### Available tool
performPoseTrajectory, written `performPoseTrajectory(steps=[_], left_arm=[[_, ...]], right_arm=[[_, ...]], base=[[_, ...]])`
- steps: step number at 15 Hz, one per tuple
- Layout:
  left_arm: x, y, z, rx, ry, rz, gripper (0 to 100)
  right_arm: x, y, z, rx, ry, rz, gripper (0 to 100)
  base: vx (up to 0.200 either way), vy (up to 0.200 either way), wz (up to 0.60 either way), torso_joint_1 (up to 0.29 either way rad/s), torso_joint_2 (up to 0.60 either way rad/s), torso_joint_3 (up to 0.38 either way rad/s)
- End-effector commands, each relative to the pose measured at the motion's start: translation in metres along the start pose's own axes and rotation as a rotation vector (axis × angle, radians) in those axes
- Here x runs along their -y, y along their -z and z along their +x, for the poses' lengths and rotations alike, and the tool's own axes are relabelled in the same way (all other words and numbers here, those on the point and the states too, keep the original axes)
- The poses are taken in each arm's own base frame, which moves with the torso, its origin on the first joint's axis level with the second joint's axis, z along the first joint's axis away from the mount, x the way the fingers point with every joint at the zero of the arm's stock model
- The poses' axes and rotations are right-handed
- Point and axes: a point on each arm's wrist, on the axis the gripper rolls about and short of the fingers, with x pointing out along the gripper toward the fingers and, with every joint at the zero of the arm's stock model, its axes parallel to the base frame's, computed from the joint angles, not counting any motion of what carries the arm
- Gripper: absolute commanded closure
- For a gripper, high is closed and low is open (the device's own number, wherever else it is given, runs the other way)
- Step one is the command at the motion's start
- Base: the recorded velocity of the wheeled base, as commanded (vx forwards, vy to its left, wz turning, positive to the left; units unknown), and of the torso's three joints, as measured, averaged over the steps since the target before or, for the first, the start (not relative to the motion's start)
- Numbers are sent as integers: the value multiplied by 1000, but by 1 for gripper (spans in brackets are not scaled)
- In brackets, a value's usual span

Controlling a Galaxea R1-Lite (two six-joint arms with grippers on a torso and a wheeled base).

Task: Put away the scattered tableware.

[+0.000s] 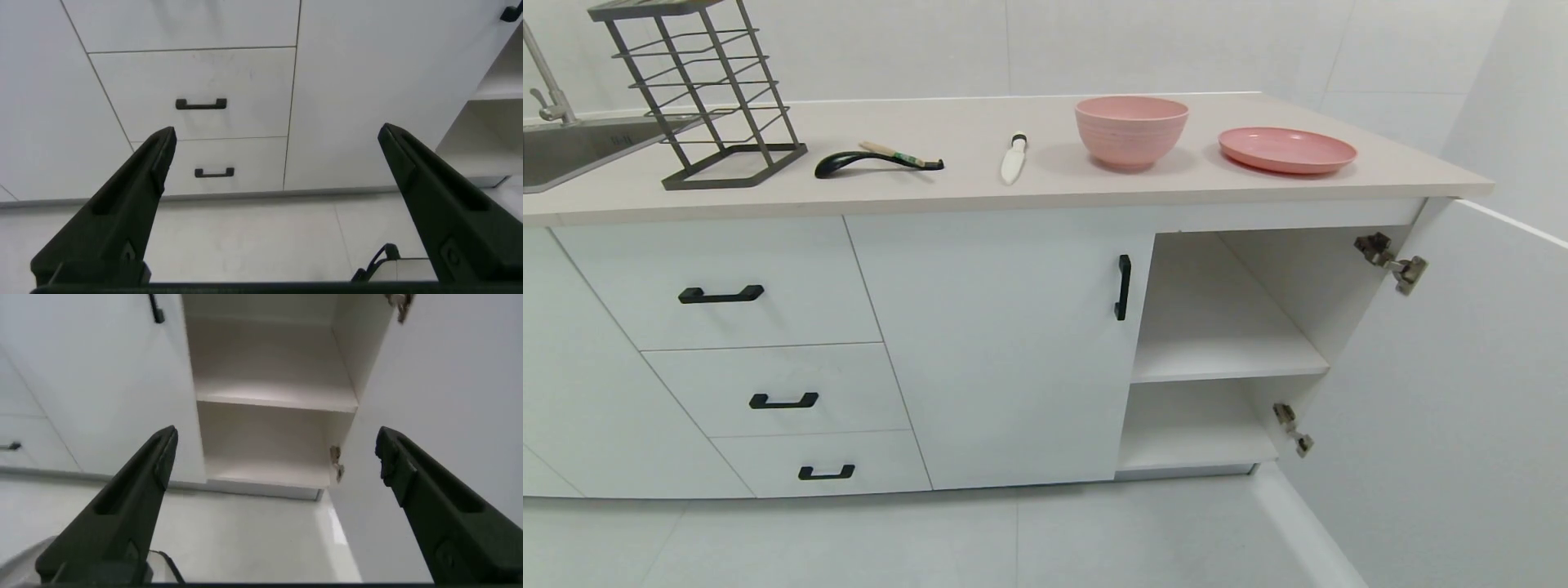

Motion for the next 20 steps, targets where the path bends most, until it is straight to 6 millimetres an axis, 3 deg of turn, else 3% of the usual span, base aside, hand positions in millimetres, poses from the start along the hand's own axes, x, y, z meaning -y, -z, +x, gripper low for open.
performPoseTrajectory(steps=[1,5,11,20], left_arm=[[0,0,0,-3,3,-2,0],[0,0,0,-3,-9,-8,0],[0,0,0,-3,-10,-9,0],[0,0,0,-3,-10,-5,0]], right_arm=[[1,0,0,-9,53,50,0],[1,1,0,-13,58,36,0],[1,1,0,-13,58,39,0],[1,1,0,-13,65,43,0]], base=[[0,0,0,0,0,0],[0,0,0,0,0,0],[0,-200,0,4,2,3],[22,0,0,0,1,1]])
